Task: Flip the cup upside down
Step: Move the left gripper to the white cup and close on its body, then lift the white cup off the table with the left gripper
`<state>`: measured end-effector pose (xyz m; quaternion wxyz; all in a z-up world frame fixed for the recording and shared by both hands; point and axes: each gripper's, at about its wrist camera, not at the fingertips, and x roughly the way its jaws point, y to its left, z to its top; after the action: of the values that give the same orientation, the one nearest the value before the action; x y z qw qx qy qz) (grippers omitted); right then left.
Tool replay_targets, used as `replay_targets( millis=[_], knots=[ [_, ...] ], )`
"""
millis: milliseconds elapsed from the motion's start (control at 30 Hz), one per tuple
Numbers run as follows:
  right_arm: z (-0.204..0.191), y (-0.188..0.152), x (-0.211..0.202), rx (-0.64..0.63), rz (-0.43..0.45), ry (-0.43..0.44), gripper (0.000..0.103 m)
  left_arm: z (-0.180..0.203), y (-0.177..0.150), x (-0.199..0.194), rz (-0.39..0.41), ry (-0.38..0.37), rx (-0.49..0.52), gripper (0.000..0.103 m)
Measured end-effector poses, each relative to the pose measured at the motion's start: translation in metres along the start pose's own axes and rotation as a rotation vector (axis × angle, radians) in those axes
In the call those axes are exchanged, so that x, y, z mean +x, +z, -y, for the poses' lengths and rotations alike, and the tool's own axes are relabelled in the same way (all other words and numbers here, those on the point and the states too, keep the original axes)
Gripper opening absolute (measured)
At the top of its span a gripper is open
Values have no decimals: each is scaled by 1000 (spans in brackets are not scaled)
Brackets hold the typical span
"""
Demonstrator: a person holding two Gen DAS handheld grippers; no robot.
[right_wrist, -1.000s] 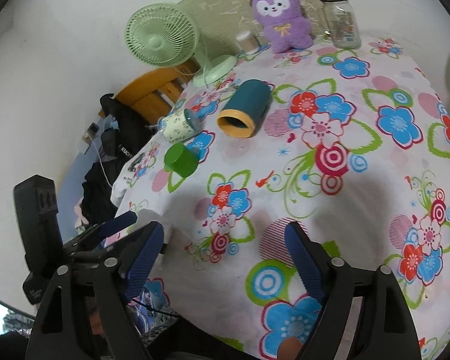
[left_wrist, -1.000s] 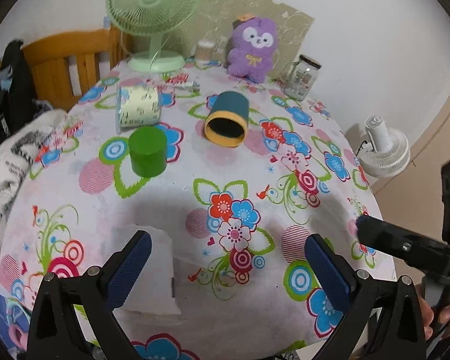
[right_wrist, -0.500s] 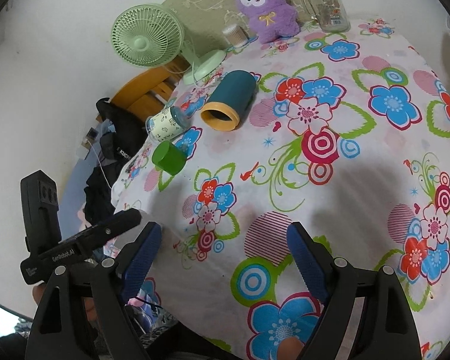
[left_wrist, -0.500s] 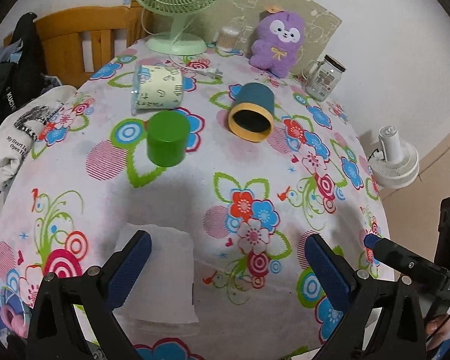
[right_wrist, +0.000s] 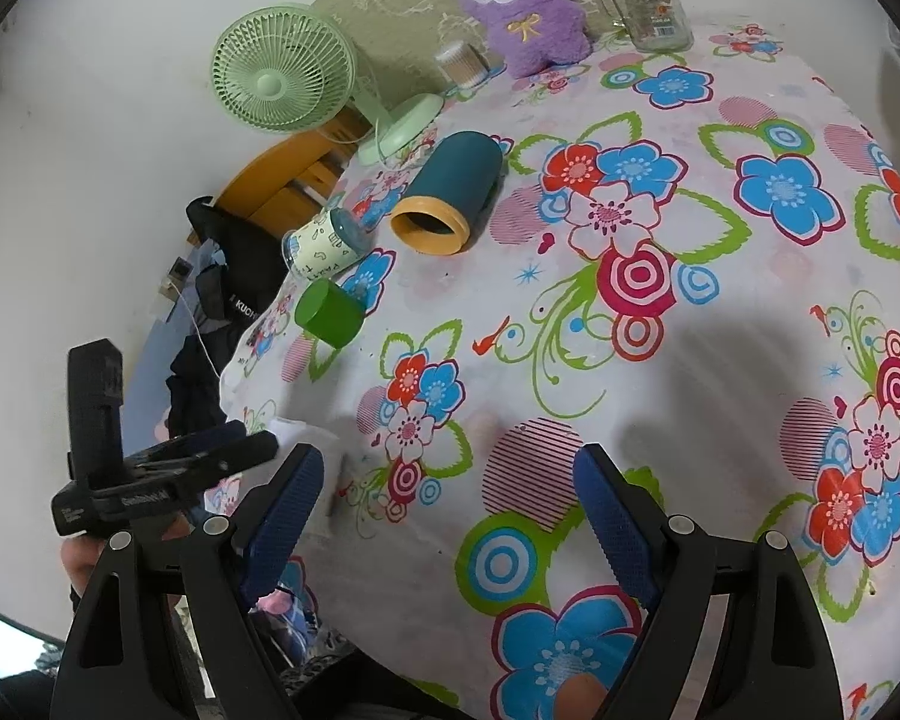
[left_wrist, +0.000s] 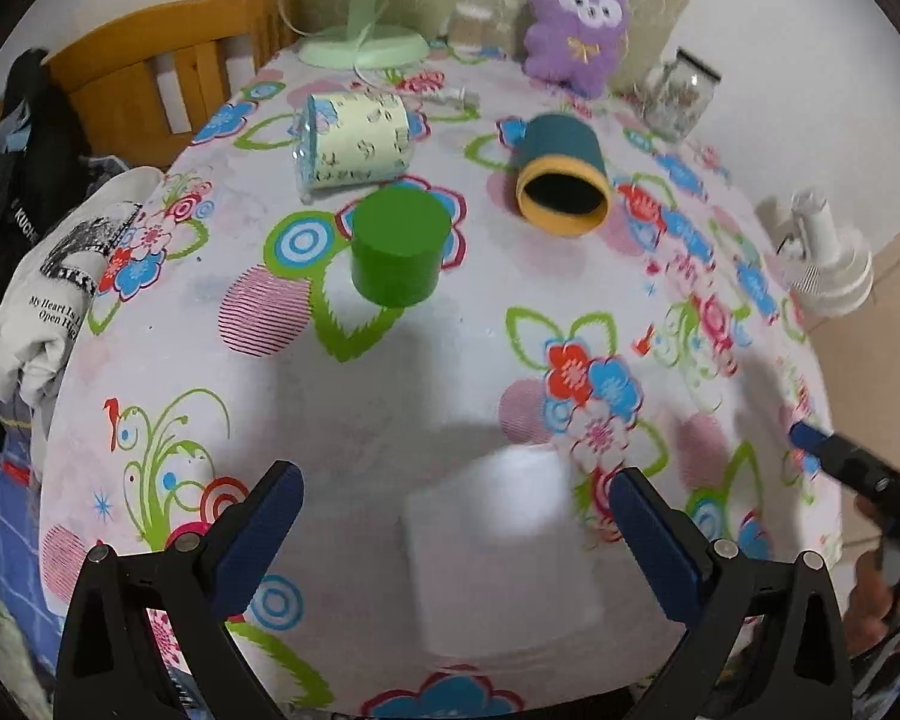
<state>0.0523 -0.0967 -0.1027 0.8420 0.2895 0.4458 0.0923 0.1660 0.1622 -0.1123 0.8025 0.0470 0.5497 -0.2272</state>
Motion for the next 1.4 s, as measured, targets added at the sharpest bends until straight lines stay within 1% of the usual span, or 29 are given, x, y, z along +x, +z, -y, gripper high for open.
replay_targets(
  millis=[100,167,367,667,800,867,933,1000,1067,1133,1233,1333,1400],
  knots=[
    [-3,-1,3,-5,-5,0,87,2,2,11,-33,7,19,103],
    [-4,-2,4,-9,-10,-1,87,5,4,16,-49,-19,27,103],
    [-2,-2,5,0,-11,-7,87,15,4,27,-92,-63,28,103],
    [-1,-2,6,-1,-15,-5,87,20,2,36,-113,-89,-3,103],
    [0,-3,7,2,-19,-7,87,21,3,38,-107,-77,-6,102],
    [0,-2,8,3,-20,-7,87,22,2,40,-112,-75,-5,98],
    [0,-2,8,4,-20,-7,87,22,1,43,-120,-76,-8,86],
    [0,-2,8,3,-20,-8,87,23,0,46,-135,-81,-8,78],
    [0,-2,8,4,-20,-7,87,25,-1,46,-131,-75,1,75],
    [0,-2,8,2,-20,-7,87,25,-1,46,-131,-75,-2,67],
    [-2,-2,9,-3,-22,-5,87,23,0,38,-110,-96,-20,67],
    [-4,-2,10,-7,-25,-4,87,22,3,23,-40,-85,-19,67],
    [-5,-3,11,-9,-26,-4,87,22,5,10,20,-81,-15,67]
  ],
)
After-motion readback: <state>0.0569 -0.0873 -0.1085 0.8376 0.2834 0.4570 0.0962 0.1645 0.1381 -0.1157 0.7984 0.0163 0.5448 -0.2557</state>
